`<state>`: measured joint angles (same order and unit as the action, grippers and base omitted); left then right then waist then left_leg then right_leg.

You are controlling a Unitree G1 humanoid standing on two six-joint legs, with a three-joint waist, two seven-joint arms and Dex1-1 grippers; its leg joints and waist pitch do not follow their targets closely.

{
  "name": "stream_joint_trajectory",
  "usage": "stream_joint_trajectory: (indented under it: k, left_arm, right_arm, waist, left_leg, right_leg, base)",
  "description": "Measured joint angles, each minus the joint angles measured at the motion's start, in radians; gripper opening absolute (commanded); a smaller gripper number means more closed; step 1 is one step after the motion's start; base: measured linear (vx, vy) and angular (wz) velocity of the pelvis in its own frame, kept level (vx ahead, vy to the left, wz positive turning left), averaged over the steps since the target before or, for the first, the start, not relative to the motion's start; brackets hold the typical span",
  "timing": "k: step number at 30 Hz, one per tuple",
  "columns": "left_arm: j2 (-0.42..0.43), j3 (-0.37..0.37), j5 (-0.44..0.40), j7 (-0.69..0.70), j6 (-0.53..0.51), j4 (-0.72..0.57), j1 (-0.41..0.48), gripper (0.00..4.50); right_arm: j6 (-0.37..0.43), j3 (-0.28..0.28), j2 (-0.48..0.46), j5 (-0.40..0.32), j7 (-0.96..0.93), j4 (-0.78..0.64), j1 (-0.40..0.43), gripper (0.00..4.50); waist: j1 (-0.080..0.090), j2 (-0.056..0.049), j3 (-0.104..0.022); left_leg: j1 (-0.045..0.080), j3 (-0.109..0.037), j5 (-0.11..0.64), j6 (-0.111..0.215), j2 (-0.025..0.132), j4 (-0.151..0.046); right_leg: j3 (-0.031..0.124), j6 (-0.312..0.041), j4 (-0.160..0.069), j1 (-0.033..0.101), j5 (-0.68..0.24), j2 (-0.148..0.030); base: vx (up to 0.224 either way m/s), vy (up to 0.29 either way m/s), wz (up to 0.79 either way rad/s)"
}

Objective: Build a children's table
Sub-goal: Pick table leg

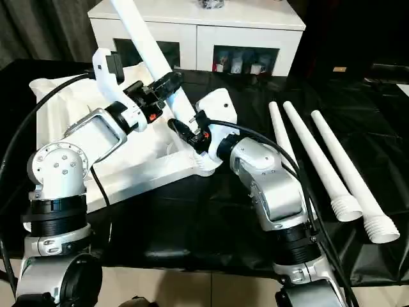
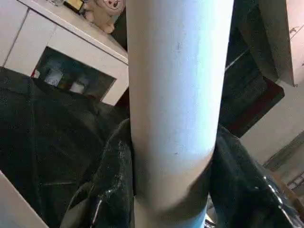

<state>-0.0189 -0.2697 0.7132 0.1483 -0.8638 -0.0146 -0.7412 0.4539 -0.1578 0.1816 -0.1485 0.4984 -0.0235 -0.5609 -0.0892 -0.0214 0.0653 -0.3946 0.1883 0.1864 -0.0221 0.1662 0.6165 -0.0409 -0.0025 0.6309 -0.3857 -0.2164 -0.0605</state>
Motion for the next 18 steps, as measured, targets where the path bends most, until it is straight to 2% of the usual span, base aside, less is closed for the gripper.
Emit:
stream_joint_trajectory:
  k: [1, 6, 7, 8, 12, 18]
  left_arm:
    - [0.002, -0.001, 0.000, 0.001, 0.005, 0.000, 0.000, 1.84]
    - [0.054, 0.025, -0.006, 0.068, 0.023, 0.000, 0.000, 1.84]
    - [0.091, 0.052, -0.016, 0.102, 0.026, -0.002, 0.002, 1.83]
    - [0.135, 0.086, -0.031, 0.154, 0.032, -0.011, 0.007, 1.83]
    - [0.213, 0.160, -0.038, 0.290, 0.025, -0.058, 0.044, 1.83]
    - [0.278, 0.205, -0.012, 0.430, 0.016, -0.095, 0.059, 1.83]
  right_arm:
    - [-0.007, 0.000, -0.002, 0.002, 0.000, 0.006, -0.004, 2.39]
    - [0.015, 0.022, -0.011, -0.053, 0.027, 0.014, -0.029, 2.73]
    - [0.037, 0.034, -0.008, -0.078, 0.046, 0.013, -0.033, 2.92]
    - [0.077, 0.047, 0.008, -0.115, 0.080, 0.011, -0.038, 2.92]
    - [0.208, 0.059, 0.107, -0.211, 0.216, -0.011, -0.042, 3.25]
    - [0.323, 0.074, 0.164, -0.302, 0.322, -0.011, -0.052, 3.69]
  waist:
    - [0.000, 0.000, 0.000]
    - [-0.001, 0.000, 0.000]
    - [-0.001, 0.000, 0.000]
    - [-0.001, 0.000, 0.000]
    - [-0.005, 0.000, 0.000]
    - [-0.001, 0.000, 0.000]
  left_leg:
    - [0.000, 0.000, 0.000, 0.000, 0.000, 0.000]
    - [0.000, 0.000, 0.000, 0.000, 0.000, 0.000]
    - [0.000, 0.000, 0.000, 0.000, 0.000, 0.000]
    - [0.000, 0.000, 0.000, 0.000, 0.000, 0.000]
    - [-0.001, 0.000, 0.000, 0.000, 0.000, 0.001]
    - [0.001, 0.000, -0.001, -0.001, 0.000, 0.001]
  right_leg:
    - [0.000, 0.000, 0.000, 0.000, 0.000, 0.000]
    - [0.000, 0.000, 0.000, 0.000, 0.000, 0.000]
    - [0.000, 0.000, 0.000, 0.000, 0.000, 0.000]
    - [0.000, 0.000, 0.000, 0.000, 0.000, 0.000]
    - [0.000, 0.000, 0.000, 0.000, 0.000, 0.000]
    - [0.000, 0.000, 0.002, 0.000, 0.001, 0.000]
  base:
    - [0.000, 0.000, 0.00]
    - [0.000, 0.000, 0.00]
    - [0.000, 0.000, 0.00]
    - [0.000, 0.000, 0.00]
    - [0.000, 0.000, 0.00]
    - [0.000, 0.000, 0.00]
